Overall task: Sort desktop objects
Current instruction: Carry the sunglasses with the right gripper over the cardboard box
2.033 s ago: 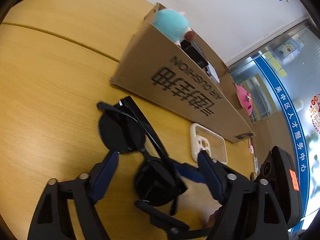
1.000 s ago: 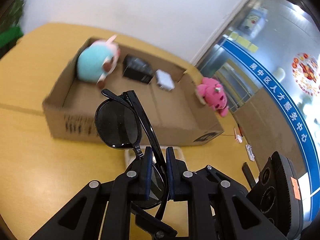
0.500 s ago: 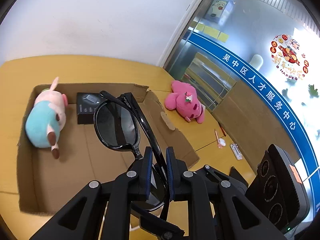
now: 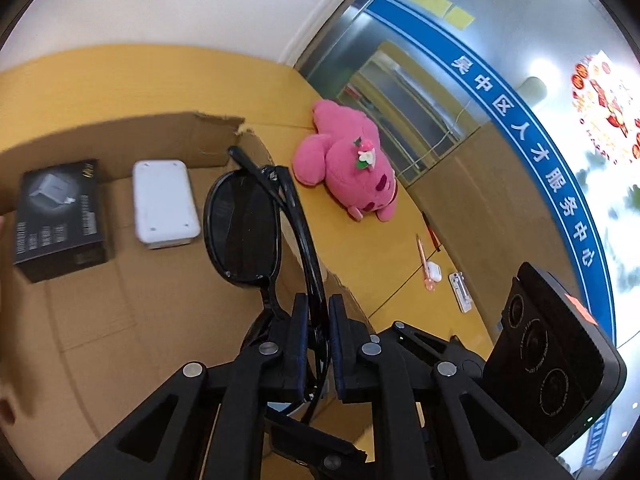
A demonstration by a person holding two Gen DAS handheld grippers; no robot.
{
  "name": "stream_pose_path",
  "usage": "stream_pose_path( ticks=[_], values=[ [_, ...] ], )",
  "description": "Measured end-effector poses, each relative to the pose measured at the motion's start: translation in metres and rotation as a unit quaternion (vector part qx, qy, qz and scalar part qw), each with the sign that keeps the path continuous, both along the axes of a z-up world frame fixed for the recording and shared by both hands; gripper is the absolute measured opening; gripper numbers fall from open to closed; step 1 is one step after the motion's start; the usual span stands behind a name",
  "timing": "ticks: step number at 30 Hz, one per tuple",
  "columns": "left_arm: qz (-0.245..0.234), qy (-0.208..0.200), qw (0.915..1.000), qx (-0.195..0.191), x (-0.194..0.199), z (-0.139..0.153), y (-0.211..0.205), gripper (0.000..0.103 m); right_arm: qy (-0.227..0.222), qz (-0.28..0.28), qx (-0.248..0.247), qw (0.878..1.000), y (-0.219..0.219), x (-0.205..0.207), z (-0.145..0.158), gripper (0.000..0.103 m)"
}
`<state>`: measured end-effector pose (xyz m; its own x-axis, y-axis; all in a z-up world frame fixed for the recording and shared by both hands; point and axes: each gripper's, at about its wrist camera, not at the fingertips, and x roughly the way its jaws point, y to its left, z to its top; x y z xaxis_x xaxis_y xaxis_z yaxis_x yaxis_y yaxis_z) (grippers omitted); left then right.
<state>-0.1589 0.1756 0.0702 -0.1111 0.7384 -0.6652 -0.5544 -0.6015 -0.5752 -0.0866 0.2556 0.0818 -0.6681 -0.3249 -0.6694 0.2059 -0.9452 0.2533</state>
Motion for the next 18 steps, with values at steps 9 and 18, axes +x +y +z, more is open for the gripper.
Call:
stream_pose_path(
  ticks=[9, 18],
  values=[
    [0.010, -0.113, 0.9935, -0.002, -0.059, -0.078, 0.038, 0.008, -0.139, -0.013, -0.016, 0.990, 0.044, -0.079, -0.063, 0.055],
    [0.016, -0.181, 0.9833, -0.001, -0.073, -0.115, 0.049, 0.008, -0.248, -0.024, 0.065, 0.966, 0.031, -0.101, -0.093, 0.054]
  ],
)
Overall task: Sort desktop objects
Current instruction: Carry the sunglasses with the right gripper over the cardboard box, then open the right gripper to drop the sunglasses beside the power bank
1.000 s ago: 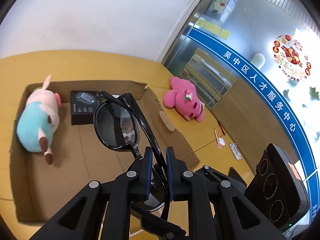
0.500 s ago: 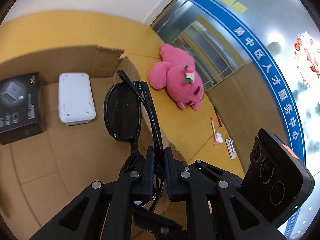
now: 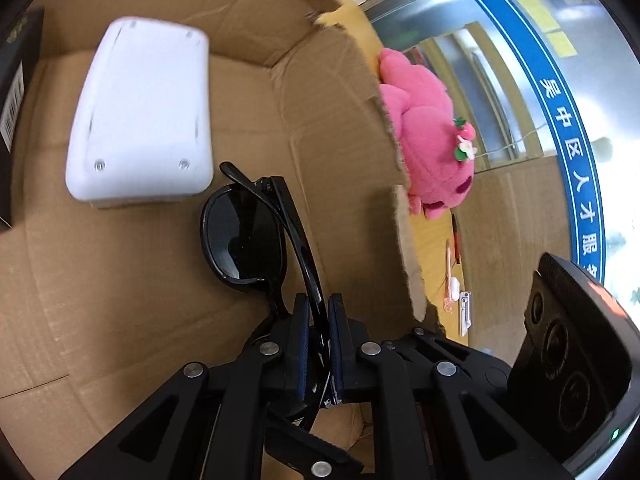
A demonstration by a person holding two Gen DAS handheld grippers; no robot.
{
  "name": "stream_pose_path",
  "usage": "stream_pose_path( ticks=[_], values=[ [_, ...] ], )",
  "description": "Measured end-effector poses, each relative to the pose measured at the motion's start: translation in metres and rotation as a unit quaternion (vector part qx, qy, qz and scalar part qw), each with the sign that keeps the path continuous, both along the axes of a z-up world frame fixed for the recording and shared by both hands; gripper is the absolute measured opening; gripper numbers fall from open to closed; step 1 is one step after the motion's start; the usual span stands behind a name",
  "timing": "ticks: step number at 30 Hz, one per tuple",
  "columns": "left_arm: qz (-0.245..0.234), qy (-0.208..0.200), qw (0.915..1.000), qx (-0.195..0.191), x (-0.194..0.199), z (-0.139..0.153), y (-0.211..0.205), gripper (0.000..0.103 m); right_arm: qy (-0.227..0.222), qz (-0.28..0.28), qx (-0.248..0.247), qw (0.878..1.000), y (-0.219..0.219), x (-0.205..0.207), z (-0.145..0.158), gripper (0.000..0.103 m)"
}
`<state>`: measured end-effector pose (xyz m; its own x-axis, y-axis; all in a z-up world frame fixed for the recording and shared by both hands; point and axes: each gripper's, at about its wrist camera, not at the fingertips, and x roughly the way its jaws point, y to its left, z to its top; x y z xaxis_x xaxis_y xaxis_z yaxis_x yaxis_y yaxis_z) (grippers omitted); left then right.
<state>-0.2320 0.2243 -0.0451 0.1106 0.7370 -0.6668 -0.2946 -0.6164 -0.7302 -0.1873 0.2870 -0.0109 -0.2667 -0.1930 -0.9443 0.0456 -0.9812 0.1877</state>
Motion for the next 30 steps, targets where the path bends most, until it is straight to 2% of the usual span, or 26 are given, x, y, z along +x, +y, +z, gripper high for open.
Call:
stream_pose_path(
  ticks=[4, 5, 9, 10, 11, 14, 16, 18, 19, 20, 22, 26, 29, 30],
  values=[
    [0.006, -0.023, 0.9997, 0.005, -0.001, -0.007, 0.001, 0.009, -0.012, -0.003, 0.020, 1.000, -0.006, 0.003, -0.005, 0.054],
    [0.006, -0.026, 0.9996, 0.002, -0.002, -0.009, 0.000, 0.015, -0.015, -0.005, 0.021, 1.000, -0.006, 0.004, -0.005, 0.054],
    [0.007, -0.026, 0.9996, -0.010, 0.002, -0.006, -0.001, 0.018, -0.014, -0.009, 0.025, 1.000, -0.009, 0.013, -0.005, 0.055],
    [0.009, -0.019, 0.9996, -0.019, 0.002, -0.003, -0.002, 0.023, -0.013, -0.010, 0.021, 1.000, -0.010, 0.017, -0.005, 0.055],
    [0.011, -0.013, 0.9995, -0.025, 0.003, 0.000, -0.004, 0.032, -0.014, -0.010, 0.017, 1.000, -0.010, 0.020, -0.004, 0.055],
    [0.015, 0.019, 0.9990, -0.039, 0.011, 0.018, -0.013, 0.047, -0.009, -0.005, 0.008, 1.000, -0.013, 0.032, 0.001, 0.057],
    [0.016, 0.054, 0.9975, -0.043, 0.020, 0.038, -0.024, 0.057, 0.005, 0.002, 0.017, 1.000, -0.016, 0.045, 0.010, 0.062],
    [0.024, 0.088, 0.9951, -0.038, 0.032, 0.060, -0.040, 0.062, 0.030, 0.015, 0.032, 0.999, -0.022, 0.061, 0.022, 0.065],
    [0.030, 0.110, 0.9929, -0.032, 0.040, 0.074, -0.051, 0.065, 0.043, 0.019, 0.041, 0.998, -0.024, 0.069, 0.029, 0.075],
    [0.035, 0.124, 0.9912, -0.027, 0.046, 0.084, -0.060, 0.069, 0.060, 0.020, 0.058, 0.996, -0.027, 0.078, 0.036, 0.078],
    [0.053, 0.157, 0.9861, -0.018, 0.062, 0.107, -0.086, 0.073, 0.097, 0.026, 0.071, 0.992, -0.032, 0.091, 0.050, 0.078],
    [0.082, 0.204, 0.9751, -0.030, 0.090, 0.129, -0.131, 0.080, 0.129, 0.046, -0.007, 0.991, -0.043, 0.094, 0.068, 0.078],
    [0.104, 0.246, 0.9599, -0.086, 0.111, 0.132, -0.161, 0.080, 0.100, 0.061, -0.066, 0.991, -0.053, 0.074, 0.057, 0.076],
    [0.108, 0.251, 0.9568, -0.099, 0.116, 0.130, -0.165, 0.080, 0.084, 0.060, -0.074, 0.992, -0.058, 0.059, 0.052, 0.072]
  ],
)
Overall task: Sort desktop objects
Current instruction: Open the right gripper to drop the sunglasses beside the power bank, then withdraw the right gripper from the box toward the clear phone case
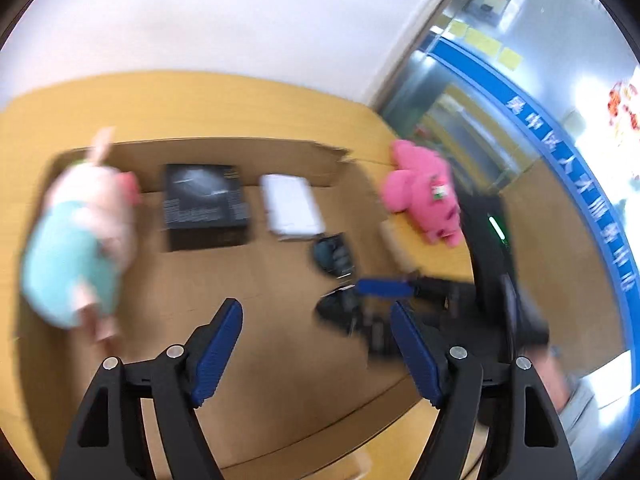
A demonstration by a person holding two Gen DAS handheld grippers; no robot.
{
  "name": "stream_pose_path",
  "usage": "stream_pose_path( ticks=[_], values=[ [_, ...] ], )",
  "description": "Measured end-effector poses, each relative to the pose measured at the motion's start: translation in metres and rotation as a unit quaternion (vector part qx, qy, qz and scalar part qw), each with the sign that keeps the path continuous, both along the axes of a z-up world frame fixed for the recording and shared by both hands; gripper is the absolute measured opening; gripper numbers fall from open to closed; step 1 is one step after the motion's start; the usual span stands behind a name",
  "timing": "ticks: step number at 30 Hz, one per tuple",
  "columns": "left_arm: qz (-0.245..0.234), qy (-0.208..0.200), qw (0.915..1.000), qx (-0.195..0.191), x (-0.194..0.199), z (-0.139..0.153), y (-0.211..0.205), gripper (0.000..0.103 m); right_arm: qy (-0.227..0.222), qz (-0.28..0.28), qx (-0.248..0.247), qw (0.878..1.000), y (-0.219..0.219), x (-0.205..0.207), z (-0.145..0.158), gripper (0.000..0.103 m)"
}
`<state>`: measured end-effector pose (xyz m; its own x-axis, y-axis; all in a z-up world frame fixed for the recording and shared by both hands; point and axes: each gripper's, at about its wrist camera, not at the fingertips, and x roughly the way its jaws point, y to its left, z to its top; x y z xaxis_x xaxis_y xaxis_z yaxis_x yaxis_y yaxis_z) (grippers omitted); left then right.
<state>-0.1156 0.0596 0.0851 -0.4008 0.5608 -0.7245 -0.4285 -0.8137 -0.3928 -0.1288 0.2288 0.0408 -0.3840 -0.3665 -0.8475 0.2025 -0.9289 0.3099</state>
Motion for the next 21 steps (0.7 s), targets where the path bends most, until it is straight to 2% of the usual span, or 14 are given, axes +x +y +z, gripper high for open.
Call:
stream_pose_path(
  ticks=[1, 4, 5, 7, 10, 14, 21],
  values=[
    [0.007, 0.003, 0.9999, -0.012, 0.005, -0.004, -0.007, 0.080, -0.019, -0.002, 0.000, 1.000, 0.002, -0.010, -0.008, 0.068],
    [0.029, 0.002, 0.9986, -0.043, 0.018, -0.020, -0.031, 0.080, -0.077, -0.016, 0.024, 0.997, 0.005, -0.038, -0.033, 0.062],
    [0.040, -0.001, 0.9977, -0.055, 0.022, -0.029, -0.040, 0.080, -0.089, -0.024, 0.022, 0.996, 0.024, -0.037, -0.040, 0.059],
    [0.049, -0.010, 0.9968, -0.062, 0.027, -0.045, -0.054, 0.080, -0.103, -0.034, 0.021, 0.994, 0.033, -0.041, -0.049, 0.057],
    [0.059, -0.023, 0.9961, -0.061, 0.032, -0.062, -0.065, 0.080, -0.105, -0.050, 0.032, 0.993, 0.040, -0.038, -0.050, 0.057],
    [0.070, -0.023, 0.9956, -0.058, 0.034, -0.070, -0.077, 0.080, -0.100, -0.064, 0.033, 0.992, 0.048, -0.034, -0.047, 0.058],
    [0.089, -0.027, 0.9935, -0.067, 0.037, -0.082, -0.087, 0.080, -0.085, -0.050, 0.000, 0.995, 0.046, -0.029, -0.038, 0.059]
  ],
)
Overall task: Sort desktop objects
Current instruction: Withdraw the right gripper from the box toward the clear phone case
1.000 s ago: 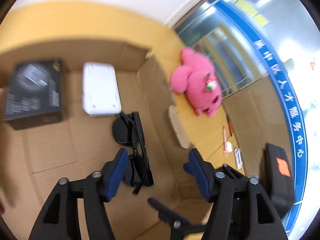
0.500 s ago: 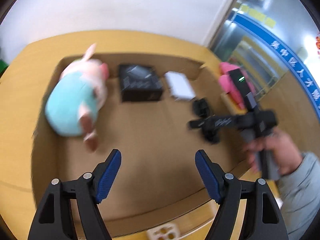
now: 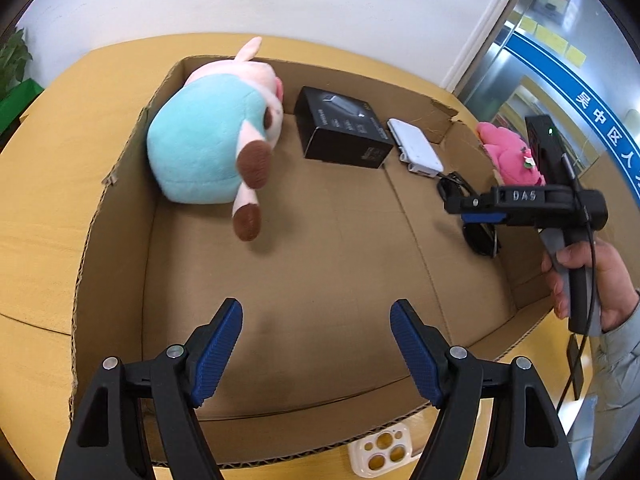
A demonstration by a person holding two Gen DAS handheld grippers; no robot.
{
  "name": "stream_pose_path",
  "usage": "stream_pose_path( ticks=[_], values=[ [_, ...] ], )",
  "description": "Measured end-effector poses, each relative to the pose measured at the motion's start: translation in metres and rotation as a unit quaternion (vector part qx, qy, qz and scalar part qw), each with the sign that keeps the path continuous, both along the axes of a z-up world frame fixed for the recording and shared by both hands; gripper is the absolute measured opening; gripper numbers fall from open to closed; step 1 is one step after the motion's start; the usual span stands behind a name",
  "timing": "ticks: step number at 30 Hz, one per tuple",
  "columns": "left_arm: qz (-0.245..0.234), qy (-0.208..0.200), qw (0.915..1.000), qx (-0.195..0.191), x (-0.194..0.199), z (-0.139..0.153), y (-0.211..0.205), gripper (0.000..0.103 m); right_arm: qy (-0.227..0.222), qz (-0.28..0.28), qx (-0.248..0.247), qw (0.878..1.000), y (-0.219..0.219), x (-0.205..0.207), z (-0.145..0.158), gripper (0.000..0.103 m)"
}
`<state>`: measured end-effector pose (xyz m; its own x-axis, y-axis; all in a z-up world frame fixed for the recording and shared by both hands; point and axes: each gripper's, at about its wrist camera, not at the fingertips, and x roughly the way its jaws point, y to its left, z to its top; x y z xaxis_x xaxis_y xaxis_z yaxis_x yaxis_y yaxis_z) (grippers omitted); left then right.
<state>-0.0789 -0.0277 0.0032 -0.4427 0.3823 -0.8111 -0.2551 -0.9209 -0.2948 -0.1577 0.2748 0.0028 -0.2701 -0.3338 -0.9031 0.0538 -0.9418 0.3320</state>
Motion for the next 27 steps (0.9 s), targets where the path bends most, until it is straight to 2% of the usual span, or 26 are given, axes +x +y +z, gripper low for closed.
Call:
stream_pose_path(
  ticks=[2, 7, 10, 14, 18, 23, 25, 27],
  values=[
    [0.001, 0.001, 1.0000, -0.003, 0.002, -0.003, -0.001, 0.080, 0.001, 0.003, -0.007, 1.000, -0.005, -0.008, -0.002, 0.059],
    [0.010, -0.001, 0.9997, -0.020, 0.003, -0.011, -0.002, 0.080, -0.021, -0.011, 0.024, 0.999, -0.003, -0.029, -0.021, 0.059],
    [0.015, 0.010, 0.9990, -0.042, 0.002, -0.013, -0.001, 0.080, -0.019, -0.023, 0.029, 0.999, 0.004, -0.029, -0.020, 0.059],
    [0.018, 0.021, 0.9977, -0.062, -0.001, -0.018, -0.006, 0.080, 0.000, -0.012, 0.023, 1.000, 0.005, -0.021, -0.010, 0.060],
    [0.006, 0.027, 0.9976, -0.064, 0.000, -0.018, -0.007, 0.080, 0.033, 0.000, 0.014, 0.999, 0.005, 0.002, 0.011, 0.066],
    [0.008, 0.030, 0.9975, -0.063, -0.004, -0.018, -0.014, 0.079, 0.090, 0.007, -0.009, 0.996, 0.015, 0.053, 0.042, 0.073],
    [0.012, 0.031, 0.9973, -0.065, -0.007, -0.019, -0.016, 0.079, 0.126, 0.020, -0.016, 0.992, 0.012, 0.085, 0.045, 0.077],
    [0.018, 0.029, 0.9970, -0.070, -0.012, -0.019, -0.019, 0.078, 0.132, 0.023, -0.008, 0.991, 0.009, 0.091, 0.043, 0.077]
  ],
)
